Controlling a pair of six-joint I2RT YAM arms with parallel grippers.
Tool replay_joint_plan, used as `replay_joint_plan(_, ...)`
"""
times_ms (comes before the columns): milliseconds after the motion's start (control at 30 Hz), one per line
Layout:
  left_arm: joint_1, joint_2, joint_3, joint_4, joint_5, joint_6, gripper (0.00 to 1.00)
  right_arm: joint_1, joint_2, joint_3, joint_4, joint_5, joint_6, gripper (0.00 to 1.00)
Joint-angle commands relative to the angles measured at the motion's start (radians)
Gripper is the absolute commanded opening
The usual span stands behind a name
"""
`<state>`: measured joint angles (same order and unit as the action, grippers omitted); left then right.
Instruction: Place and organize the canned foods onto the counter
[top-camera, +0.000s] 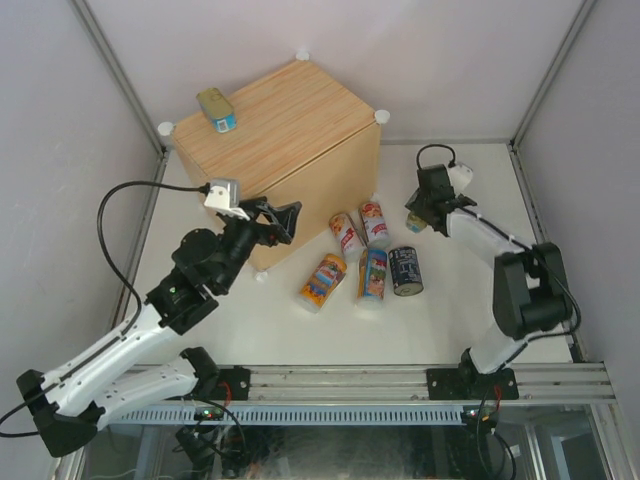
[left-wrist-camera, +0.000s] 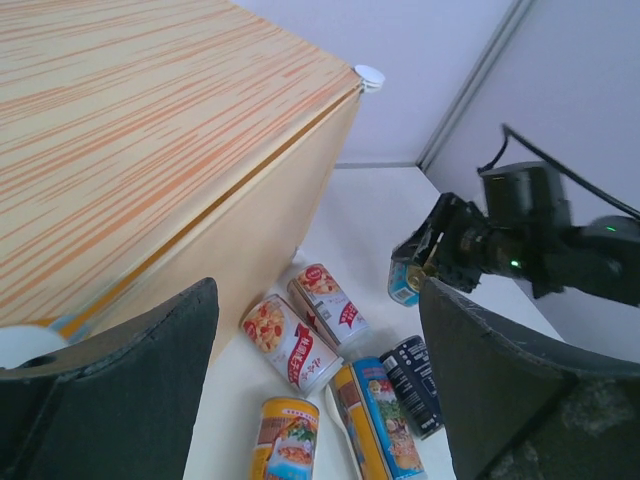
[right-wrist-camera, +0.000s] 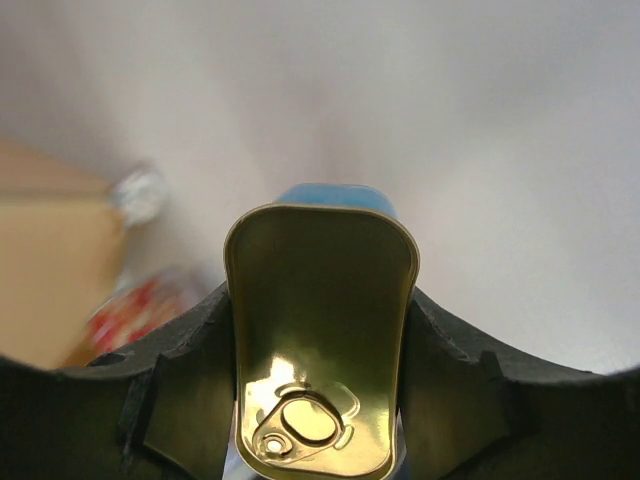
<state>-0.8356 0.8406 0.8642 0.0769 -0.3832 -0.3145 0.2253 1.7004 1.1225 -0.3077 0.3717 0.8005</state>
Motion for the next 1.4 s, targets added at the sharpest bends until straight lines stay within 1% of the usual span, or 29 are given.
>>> replay_joint_plan(0,-0.005,-0.07,0.056,-0.081,-0.094,-0.047,0.84,0.103,-0.238,-0.016,0.147,0.011,-0.207,0.0)
replay_joint_plan(133,-0.005,-0.12,0.087,-0.134,-0.167,-0.069,0.84,0.243,-0.377,-0.019,0.139,0.02,-0.33,0.0)
replay_joint_plan(267,-0.005,-0.152,0.126,-0.196,-0.25,-0.077,0.85,0.374,-0.458,0.025,0.124,0.006,-0.401,0.0)
replay_joint_plan(400,-0.005,-0.178,0.136,-0.228,-0.321,-0.089,0.85,0.502,-0.449,0.138,0.089,-0.019,-0.467,0.0)
replay_joint_plan(533,-0.005,-0.197,0.137,-0.243,-0.396,-0.092,0.85,0.625,-0.41,0.235,0.104,-0.008,-0.557,0.0)
replay_joint_plan(700,-0.004,-0.21,0.127,-0.248,-0.449,-0.092,0.85,0.712,-0.305,0.427,0.045,-0.033,-0.629,0.0)
replay_joint_plan(1033,0.005,-0.22,0.112,-0.226,-0.529,-0.081,0.85,0.794,-0.004,0.844,-0.108,-0.102,-0.715,0.0)
replay_joint_plan(1200,0.03,-0.234,0.097,-0.209,-0.526,-0.078,0.85,0.798,0.141,1.041,-0.163,-0.132,-0.736,0.0)
replay_joint_plan(1367,0.096,-0.246,0.091,-0.217,-0.465,-0.098,0.86,0.799,0.29,1.251,-0.25,-0.153,-0.746,0.0)
